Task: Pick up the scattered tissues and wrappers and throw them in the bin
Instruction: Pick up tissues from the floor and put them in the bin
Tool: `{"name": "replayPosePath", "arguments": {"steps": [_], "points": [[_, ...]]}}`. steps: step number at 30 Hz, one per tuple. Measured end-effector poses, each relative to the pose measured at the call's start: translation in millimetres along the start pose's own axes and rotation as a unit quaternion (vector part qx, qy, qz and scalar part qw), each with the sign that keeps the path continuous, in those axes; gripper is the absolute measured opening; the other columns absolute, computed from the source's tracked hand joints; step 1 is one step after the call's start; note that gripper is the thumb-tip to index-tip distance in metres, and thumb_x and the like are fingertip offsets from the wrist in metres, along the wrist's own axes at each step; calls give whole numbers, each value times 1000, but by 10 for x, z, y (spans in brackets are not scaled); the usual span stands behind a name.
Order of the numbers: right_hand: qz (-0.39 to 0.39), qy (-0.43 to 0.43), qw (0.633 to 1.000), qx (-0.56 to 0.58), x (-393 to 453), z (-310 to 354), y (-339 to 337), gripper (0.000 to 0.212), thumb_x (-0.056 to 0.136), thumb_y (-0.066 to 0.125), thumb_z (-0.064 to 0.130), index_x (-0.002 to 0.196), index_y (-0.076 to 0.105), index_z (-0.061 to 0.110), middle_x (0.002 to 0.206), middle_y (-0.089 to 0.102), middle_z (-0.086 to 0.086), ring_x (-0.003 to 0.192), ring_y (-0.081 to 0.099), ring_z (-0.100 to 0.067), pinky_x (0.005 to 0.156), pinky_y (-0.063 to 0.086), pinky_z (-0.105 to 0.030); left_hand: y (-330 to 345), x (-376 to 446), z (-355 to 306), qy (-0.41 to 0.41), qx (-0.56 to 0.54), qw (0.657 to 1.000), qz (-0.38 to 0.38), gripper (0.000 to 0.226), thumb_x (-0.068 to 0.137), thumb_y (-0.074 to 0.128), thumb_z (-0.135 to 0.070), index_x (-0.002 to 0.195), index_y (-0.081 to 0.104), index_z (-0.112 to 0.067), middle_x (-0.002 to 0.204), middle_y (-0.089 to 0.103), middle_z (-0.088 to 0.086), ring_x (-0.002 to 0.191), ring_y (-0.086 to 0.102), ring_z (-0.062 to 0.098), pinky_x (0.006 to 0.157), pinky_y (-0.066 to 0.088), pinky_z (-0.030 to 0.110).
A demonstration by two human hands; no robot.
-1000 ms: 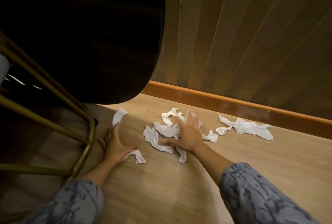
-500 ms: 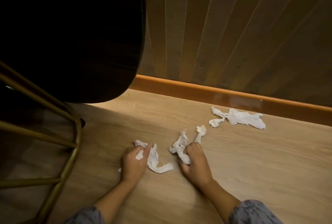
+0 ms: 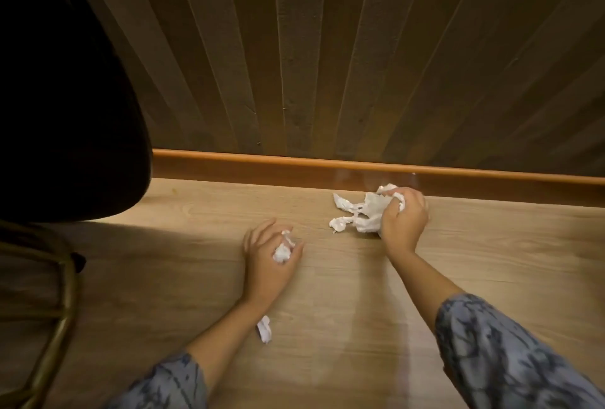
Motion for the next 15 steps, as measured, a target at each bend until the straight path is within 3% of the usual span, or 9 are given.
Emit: {"name": "replayPosePath", "arguments": {"steps": [2,4,7,9,10,12,15], "points": [[-7,91,989,-120,53,-183,66,28,89,47,26,105,65,13,122,59,-12,121,43,-34,108,21,-49,-45,-261,75,9,82,996,36,25,76,68,-55,80,69,-31,103,64,-27,128,45,8,108,20,61],[31,132,973,-185,9,-289,168,42,91,53,48,118,59,17,140,46,-12,136,28,-33,114,6,-57,-135,-546,107,2,122,990,66,38,66,70,-68,80,66,-33,111,59,-32,135,37,9,112,4,62],[125,73,965,-217,-181,-258,411,79,72,55,78,128,48,23,153,28,-10,145,13,-32,114,-4,-58,-158,-854,177,-8,183,977,111,63,53,64,-87,89,61,-36,131,50,-30,142,28,15,112,-13,59],[172,6,954,-246,-356,-182,563,96,61,53,88,132,44,25,154,26,-9,144,14,-32,116,-1,-51,-80,-933,225,-21,203,970,135,73,54,59,-90,102,57,-34,141,43,-25,145,22,19,113,-11,59],[192,-30,949,-250,-446,-137,629,96,62,55,87,132,45,23,153,27,-10,143,17,-33,117,5,-49,-34,-942,230,-18,197,970,138,72,60,59,-86,109,54,-32,143,42,-20,145,22,21,115,-3,60],[217,-103,947,-215,-609,-62,709,71,76,63,67,124,53,16,145,38,-14,136,30,-35,116,24,-47,36,-921,206,1,137,982,127,64,77,59,-70,123,49,-27,142,46,-10,143,27,21,116,21,52],[247,-194,943,-112,-834,2,688,26,81,70,25,101,59,10,116,53,-10,112,45,-28,92,47,-43,47,-804,190,3,18,994,108,48,89,58,-44,133,48,-29,127,54,-4,129,40,5,107,36,25]]}}
Point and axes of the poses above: each hand's wrist, its own x-axis towards the middle knuckle, its own y-axis out of the palm, z = x × y, the point moved 6 cm from there along x, towards the middle knuckle
